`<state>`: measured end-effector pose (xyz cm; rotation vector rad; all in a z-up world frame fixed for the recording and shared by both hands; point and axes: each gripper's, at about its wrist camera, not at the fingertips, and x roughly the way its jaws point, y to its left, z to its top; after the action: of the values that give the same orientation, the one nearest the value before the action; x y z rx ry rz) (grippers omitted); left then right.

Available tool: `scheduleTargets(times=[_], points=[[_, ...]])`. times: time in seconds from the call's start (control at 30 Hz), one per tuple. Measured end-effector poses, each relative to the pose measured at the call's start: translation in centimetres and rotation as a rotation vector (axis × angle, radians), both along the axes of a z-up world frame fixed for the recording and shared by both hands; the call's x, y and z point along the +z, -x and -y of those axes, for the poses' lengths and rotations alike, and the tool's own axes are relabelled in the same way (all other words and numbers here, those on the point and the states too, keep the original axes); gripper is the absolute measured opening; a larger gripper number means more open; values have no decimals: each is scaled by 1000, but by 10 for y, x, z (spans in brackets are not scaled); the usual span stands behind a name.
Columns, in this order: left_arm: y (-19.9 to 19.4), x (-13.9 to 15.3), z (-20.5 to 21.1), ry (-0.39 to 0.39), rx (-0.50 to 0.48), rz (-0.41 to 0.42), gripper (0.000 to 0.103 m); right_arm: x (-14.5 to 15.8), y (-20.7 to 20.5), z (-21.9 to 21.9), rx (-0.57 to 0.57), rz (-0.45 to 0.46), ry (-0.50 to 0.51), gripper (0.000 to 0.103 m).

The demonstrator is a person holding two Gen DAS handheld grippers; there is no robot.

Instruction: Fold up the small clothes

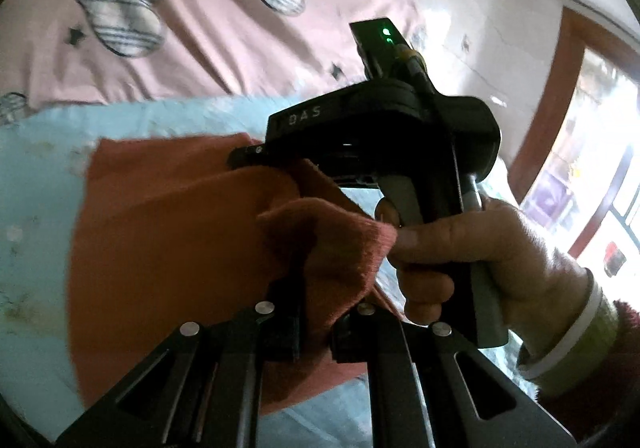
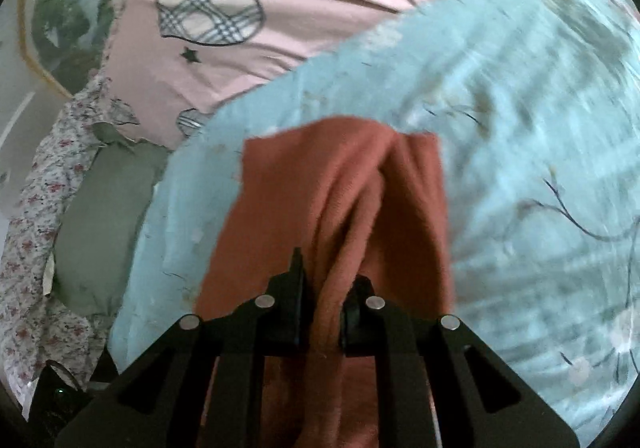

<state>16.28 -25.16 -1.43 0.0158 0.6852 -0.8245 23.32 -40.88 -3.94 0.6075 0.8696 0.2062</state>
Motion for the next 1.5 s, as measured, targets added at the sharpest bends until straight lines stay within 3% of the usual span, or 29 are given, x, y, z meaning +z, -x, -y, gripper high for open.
scheduleTargets(times=[0.13, 0.27, 0.43, 0.57, 0.6, 0.73, 0.8, 0.87, 1.03, 1.33, 1.4, 1.5], points=[[2, -19, 17, -44, -23, -34, 8, -1, 4, 3, -2, 21, 17, 14], [1, -21, 21, -53, -36, -34, 9, -19, 2, 2, -9, -18, 48, 15], [-9, -32, 21, -62, -54, -105, 15, -15, 19, 12, -66, 0, 36, 30], [-1, -29, 6, -56, -55, -121, 39, -1, 47, 21, -127, 51, 52, 62], [2, -27, -2, -55, -49, -123, 45, 0, 53, 23, -135, 56, 48, 67], [12, -17, -43, -22, -4, -131, 61, -6, 65, 24, -135, 29, 4, 69], [10, -11, -65, -16, 45, -121, 76, -10, 66, 21, -123, 16, -11, 70], [3, -8, -86, -14, 108, -122, 84, -14, 63, 17, -108, 4, -16, 70], [-46, -14, -119, 4, 213, -218, 84, -22, 50, 12, -84, -18, -47, 72], [-128, -62, -126, 89, 230, -445, 82, -40, 23, 2, -22, -58, -84, 71], [-139, -71, -121, 117, 211, -464, 71, -41, 19, -4, -2, -79, -80, 44], [-146, -76, -115, 141, 196, -473, 47, -35, 22, -11, -15, -69, -89, 32]])
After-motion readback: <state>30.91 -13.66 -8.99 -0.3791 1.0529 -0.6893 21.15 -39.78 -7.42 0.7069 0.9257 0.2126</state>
